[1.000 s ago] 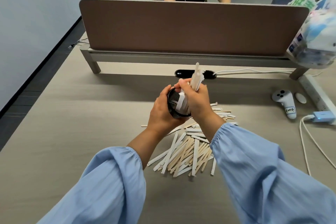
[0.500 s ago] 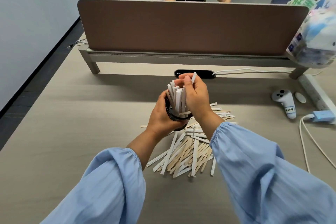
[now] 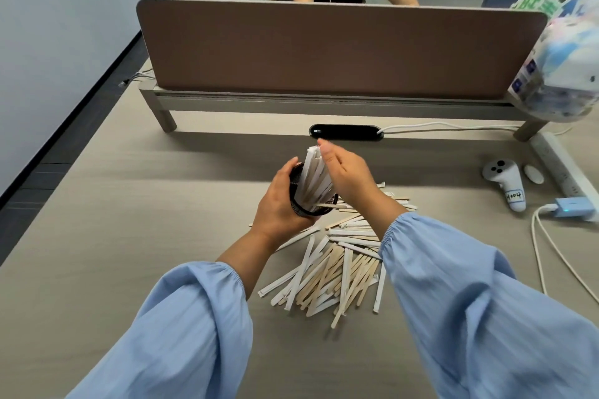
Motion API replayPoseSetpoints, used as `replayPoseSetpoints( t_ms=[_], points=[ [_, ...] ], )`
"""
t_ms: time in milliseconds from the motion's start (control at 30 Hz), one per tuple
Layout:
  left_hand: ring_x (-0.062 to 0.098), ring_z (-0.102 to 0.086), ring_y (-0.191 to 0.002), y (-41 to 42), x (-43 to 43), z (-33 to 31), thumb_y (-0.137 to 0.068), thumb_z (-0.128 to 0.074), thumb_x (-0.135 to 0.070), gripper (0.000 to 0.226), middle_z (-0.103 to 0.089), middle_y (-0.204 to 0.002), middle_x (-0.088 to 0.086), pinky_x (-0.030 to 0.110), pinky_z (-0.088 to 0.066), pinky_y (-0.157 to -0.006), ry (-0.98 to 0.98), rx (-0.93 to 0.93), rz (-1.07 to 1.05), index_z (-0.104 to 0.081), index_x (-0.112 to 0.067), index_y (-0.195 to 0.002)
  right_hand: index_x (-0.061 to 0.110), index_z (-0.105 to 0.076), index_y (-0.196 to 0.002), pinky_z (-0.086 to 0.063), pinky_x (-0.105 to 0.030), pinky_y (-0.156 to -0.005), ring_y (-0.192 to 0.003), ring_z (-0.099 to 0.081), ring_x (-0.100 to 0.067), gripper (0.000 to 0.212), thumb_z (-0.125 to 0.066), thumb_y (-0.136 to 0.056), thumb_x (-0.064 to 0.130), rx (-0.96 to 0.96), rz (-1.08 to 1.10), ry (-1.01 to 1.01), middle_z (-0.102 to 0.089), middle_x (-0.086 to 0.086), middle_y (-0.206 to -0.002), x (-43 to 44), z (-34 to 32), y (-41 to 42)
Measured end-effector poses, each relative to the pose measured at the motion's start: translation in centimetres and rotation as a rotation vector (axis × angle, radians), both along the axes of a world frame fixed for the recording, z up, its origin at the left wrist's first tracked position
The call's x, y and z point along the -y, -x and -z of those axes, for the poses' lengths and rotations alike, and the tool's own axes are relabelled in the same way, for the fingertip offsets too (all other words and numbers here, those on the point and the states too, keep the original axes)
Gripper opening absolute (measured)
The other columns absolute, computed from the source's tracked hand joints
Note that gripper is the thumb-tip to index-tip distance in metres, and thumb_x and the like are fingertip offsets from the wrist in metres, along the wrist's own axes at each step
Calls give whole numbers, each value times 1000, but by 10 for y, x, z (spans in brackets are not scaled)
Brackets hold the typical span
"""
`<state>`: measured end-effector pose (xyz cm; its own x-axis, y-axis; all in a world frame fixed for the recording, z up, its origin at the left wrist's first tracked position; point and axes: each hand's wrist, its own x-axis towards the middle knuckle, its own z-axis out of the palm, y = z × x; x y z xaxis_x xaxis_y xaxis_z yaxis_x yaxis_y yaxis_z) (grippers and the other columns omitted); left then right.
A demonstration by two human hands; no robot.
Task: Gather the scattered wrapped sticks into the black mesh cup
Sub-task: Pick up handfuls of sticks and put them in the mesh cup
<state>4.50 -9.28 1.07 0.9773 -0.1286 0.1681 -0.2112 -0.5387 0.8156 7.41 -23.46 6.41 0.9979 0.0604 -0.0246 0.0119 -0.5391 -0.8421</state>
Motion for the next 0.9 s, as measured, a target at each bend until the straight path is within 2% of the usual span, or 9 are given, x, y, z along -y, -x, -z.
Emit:
replayPoseSetpoints(
  t_ms=[67,133,267,400,533,667,800,867,900],
  points=[
    [16,-44,-120,-1,-2,1,-56,-85,-27,103,-45,-135,1,33,-40,-99,13,-22,-35,-23,-21,-139,20,-23,-148,-38,-33,-99,-125,-51,-26,51,-32,-100,35,37,28,-34,-56,-14,-134,-1,0,3],
    [17,-44,-121,-1,-2,1,-56,-85,-30,104,-45,-136,2,37,-40,-100,-21,-25,-30,-22,-21,-139,16,-17,-149,-27,-32,-111,-139,-35,-21,54,-31,-100,35,60,15,14,-38,-8,-151,0,1,0],
    [22,-47,-119,-2,-5,2,-54,-84,-29,103,-49,-133,4,43,-43,-97,-43,-32,-48,-25,-20,-138,8,-26,-146,-15,-31,-118,-147,-20,-19,53,-31,-100,33,64,-89,159,-26,-7,-156,-1,4,-1],
    [22,-48,-117,3,-4,3,-55,-84,-26,96,-50,-131,5,37,-42,-97,-141,31,-8,-30,-16,-135,7,-41,-139,-22,-33,-115,-143,-29,-22,46,-32,-101,30,1,-219,242,-37,-12,-151,-2,6,1],
    [30,-49,-113,10,-12,7,-55,-85,-28,94,-53,-126,13,44,-40,-96,-188,116,-78,-34,-9,-132,8,-42,-137,-32,-35,-110,-132,-42,-24,42,-36,-100,24,131,127,31,-50,-11,-140,4,16,6],
    [35,-46,-111,19,-21,12,-56,-83,-31,98,-52,-125,17,44,-35,-94,-324,151,-111,-32,-3,-134,9,-58,-113,-42,-28,-79,-94,-59,-24,26,-46,-94,23,-197,152,287,-66,-11,-113,25,35,16],
    [35,-42,-111,30,-18,17,-56,-83,-36,106,-51,-127,17,46,-32,-94,-422,139,-69,-26,0,-137,3,-60,-70,-43,-22,-53,-51,-59,-18,28,-56,-88,24,-588,36,572,-65,-6,-61,36,53,41],
    [36,-42,-110,35,-12,19,-58,-80,-38,102,-53,-124,17,46,-32,-93,-466,150,-60,-27,0,-137,5,-54,-66,-45,-23,-52,-50,-58,-19,34,-57,-88,31,-712,41,626,-61,-6,-59,42,59,56],
    [36,-42,-110,38,-10,19,-58,-79,-38,100,-53,-123,17,46,-32,-93,-482,158,-58,-28,-2,-137,4,-56,-74,-48,-25,-60,-61,-62,-23,36,-57,-88,37,-754,32,662,-64,-8,-71,46,63,63]
  ],
)
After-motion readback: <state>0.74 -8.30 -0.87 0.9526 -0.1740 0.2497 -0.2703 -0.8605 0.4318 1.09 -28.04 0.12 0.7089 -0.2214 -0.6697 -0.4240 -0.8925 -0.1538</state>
